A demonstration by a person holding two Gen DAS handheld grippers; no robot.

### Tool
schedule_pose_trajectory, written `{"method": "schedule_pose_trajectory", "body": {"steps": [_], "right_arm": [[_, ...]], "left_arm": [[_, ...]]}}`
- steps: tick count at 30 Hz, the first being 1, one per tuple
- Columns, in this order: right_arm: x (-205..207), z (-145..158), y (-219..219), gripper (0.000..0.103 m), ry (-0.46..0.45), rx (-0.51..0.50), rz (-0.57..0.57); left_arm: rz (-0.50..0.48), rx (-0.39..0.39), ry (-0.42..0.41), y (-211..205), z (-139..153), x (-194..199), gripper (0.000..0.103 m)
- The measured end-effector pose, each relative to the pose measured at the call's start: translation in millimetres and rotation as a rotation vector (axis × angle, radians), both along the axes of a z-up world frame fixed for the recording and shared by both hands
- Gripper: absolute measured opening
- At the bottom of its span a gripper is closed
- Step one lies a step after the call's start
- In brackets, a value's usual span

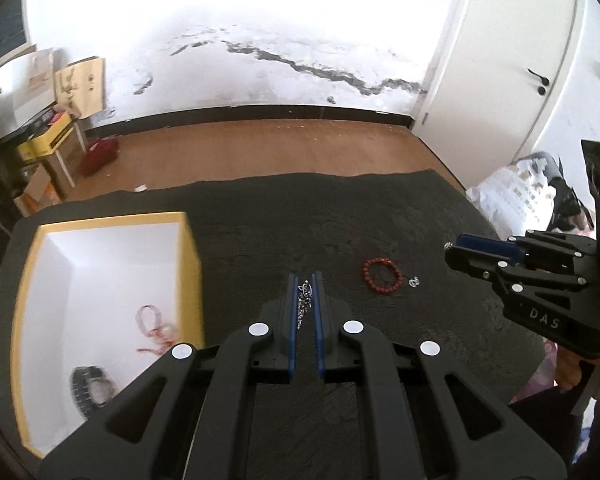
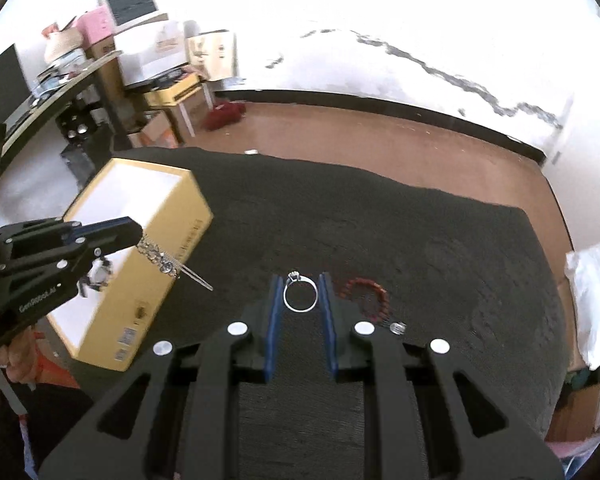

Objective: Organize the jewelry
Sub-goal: 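Carry the chain with the left tool and the ring with the right tool toward the box, then lower the silver chain into the box and open the left tool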

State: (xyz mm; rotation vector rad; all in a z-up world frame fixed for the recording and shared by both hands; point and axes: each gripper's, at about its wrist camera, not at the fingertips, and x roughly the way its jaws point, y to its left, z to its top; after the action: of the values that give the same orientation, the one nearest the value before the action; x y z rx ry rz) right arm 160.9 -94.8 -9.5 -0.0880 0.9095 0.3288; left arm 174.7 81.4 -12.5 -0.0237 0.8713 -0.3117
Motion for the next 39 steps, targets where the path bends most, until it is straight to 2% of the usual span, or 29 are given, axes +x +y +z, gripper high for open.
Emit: {"method": "schedule_pose_trajectory", "body": {"steps": [9, 12, 15, 20, 28, 31, 34, 36, 37, 38, 39], "right_arm": [[-4, 59, 87, 0.019, -0.007, 0.044, 0.146], [-4, 71, 113, 0.019, -0.020, 0.045, 0.178], [-8, 77, 135, 0.019, -0.021, 0.041, 0.200], [-17, 74, 155, 0.019, -0.003, 0.025, 0.211], [-38, 58, 156, 0.019, 0.029, -0.020, 0.198], [-44, 53, 155, 0.019, 0.034, -0.043, 0.194], [-47, 48, 153, 0.019, 0.042, -0.047, 0.188], [-47, 45, 153, 0.019, 0.046, -0.048, 0.183], [-46, 45, 154, 0.019, 0.046, -0.049, 0.181], [-46, 45, 153, 0.019, 0.048, -0.048, 0.180], [-46, 46, 154, 0.019, 0.048, -0.047, 0.180]], "left_arm": [[0.172, 0.065, -0.031, 101, 55, -22, 0.007], [0.233, 0.102, -0.034, 132, 64, -30, 0.007], [0.274, 0.123, -0.022, 151, 61, -34, 0.007], [0.317, 0.128, 0.042, 168, 23, -26, 0.007], [0.358, 0.102, 0.197, 175, -71, 5, 0.007], [0.358, 0.144, 0.221, 172, -91, 8, 0.007], [0.369, 0.130, 0.237, 173, -99, 9, 0.007], [0.379, 0.134, 0.241, 174, -99, 9, 0.013], [0.383, 0.133, 0.232, 174, -98, 8, 0.035], [0.390, 0.129, 0.224, 174, -96, 5, 0.070], [0.399, 0.118, 0.211, 175, -94, 2, 0.081]]}}
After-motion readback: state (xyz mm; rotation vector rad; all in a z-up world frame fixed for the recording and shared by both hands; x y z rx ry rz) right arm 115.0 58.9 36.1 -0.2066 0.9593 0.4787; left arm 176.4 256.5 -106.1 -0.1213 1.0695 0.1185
